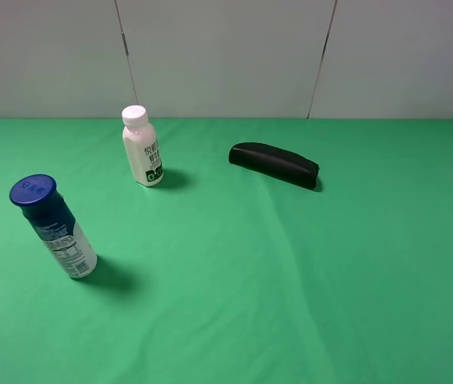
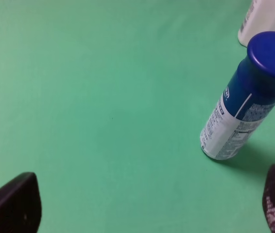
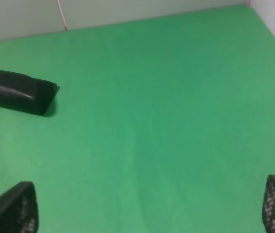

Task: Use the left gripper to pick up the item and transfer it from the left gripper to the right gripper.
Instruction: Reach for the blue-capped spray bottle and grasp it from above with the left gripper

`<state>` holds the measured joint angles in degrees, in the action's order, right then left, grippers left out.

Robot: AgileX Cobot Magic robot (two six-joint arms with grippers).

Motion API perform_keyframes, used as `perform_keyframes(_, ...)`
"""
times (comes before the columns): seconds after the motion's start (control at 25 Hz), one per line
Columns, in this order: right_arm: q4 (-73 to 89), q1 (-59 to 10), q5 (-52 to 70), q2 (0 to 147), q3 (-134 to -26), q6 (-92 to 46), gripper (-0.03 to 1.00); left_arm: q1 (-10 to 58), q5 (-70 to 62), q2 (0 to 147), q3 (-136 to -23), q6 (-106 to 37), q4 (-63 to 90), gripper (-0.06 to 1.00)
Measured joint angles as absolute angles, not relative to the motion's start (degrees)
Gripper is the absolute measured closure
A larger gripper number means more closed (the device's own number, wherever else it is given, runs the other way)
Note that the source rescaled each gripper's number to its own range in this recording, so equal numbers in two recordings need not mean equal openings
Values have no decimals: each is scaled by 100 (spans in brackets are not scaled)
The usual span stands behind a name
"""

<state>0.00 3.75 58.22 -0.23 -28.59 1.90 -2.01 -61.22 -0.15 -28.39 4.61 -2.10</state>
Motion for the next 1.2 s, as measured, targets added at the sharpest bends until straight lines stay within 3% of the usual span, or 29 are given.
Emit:
perform_keyframes(0.6,0,375,5830,-23,-2859,190,-3,-201,-6122,-15,-2839,461,-210,11)
perform_keyframes(0.84,0,375,5830,-23,-2859,190,-3,-201,-6122,18,-2984,454,-194,-3)
perform_keyframes(1.2,0,375,5830,-23,-2859,190,-3,-201,-6132,1375,-3940,148,-92,-5)
